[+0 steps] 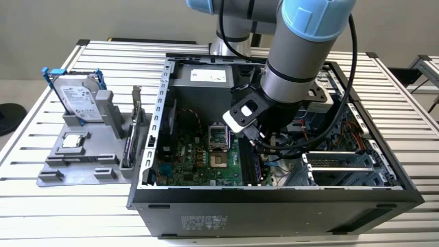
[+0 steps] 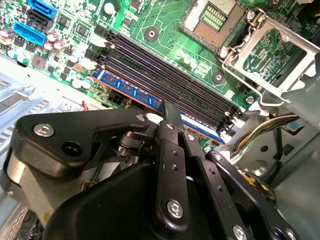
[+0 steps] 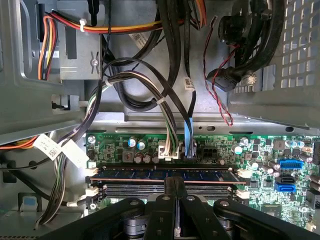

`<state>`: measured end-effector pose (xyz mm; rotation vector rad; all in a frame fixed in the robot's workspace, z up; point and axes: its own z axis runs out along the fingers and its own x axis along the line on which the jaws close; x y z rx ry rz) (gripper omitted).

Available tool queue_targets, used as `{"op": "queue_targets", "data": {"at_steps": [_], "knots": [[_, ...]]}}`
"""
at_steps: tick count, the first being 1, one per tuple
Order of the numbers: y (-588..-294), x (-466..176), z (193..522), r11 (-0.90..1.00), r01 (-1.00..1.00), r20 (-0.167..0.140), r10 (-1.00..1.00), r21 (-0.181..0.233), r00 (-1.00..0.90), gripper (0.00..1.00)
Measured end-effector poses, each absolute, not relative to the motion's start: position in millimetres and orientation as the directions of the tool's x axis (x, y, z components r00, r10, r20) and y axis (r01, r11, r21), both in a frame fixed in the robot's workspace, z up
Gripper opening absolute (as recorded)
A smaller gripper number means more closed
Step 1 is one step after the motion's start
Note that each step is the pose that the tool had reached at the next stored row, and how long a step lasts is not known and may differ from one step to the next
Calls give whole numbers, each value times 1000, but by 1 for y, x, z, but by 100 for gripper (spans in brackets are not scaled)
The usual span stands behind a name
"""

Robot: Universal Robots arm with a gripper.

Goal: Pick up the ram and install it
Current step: 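Press down the ram until it locks into place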

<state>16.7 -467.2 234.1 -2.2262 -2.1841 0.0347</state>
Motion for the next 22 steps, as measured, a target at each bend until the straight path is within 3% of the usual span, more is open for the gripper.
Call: {"op": "queue_targets", "data": {"at_steps": [22], "knots": [[-467, 17, 218, -19, 999, 1, 1000, -32, 19, 0]]}}
